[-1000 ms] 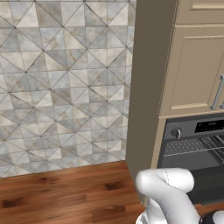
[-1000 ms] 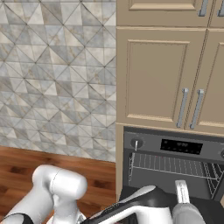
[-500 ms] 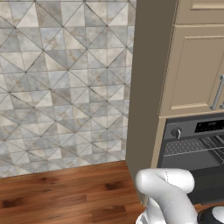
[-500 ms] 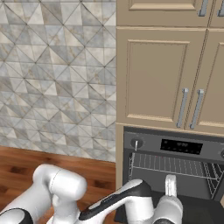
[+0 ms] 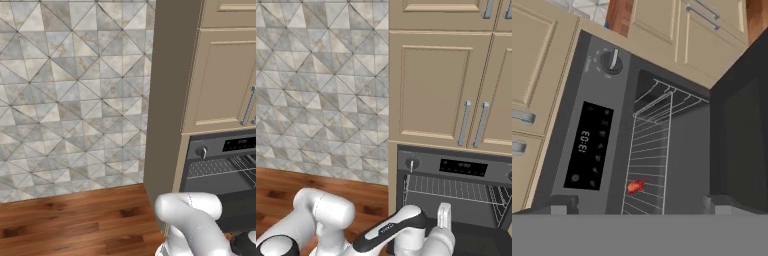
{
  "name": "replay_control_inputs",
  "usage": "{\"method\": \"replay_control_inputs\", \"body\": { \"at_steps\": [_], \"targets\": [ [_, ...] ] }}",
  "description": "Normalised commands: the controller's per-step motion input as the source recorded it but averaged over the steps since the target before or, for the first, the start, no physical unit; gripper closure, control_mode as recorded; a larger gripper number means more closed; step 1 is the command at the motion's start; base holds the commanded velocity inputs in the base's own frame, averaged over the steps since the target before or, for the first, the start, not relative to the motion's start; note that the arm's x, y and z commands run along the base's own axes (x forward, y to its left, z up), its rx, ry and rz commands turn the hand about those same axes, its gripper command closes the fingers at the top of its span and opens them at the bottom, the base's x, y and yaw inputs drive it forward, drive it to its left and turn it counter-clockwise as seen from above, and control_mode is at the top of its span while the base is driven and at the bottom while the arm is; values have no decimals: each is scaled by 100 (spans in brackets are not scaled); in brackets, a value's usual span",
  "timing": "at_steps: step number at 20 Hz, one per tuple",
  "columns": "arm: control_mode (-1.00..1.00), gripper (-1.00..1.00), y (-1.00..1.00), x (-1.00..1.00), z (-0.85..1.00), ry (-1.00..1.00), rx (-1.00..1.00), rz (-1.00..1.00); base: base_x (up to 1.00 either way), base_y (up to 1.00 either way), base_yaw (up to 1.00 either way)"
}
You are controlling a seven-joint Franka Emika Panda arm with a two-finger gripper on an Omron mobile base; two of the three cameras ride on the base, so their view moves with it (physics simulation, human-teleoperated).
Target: Take the fish from the oven and place it on the plate on the counter.
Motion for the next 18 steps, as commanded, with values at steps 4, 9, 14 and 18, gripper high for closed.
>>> {"method": "replay_control_inputs", "body": {
  "at_steps": [4,9,14,18],
  "targets": [
    [-100,-100,-13,14,-1,0,0,4,0,0,0],
    [-100,-100,-3,16,-1,1,3,27,0,0,0],
    [-100,-100,0,10,-8,0,7,38,0,0,0],
    [-100,-100,0,10,-15,-3,5,36,0,0,0]
  ]
}}
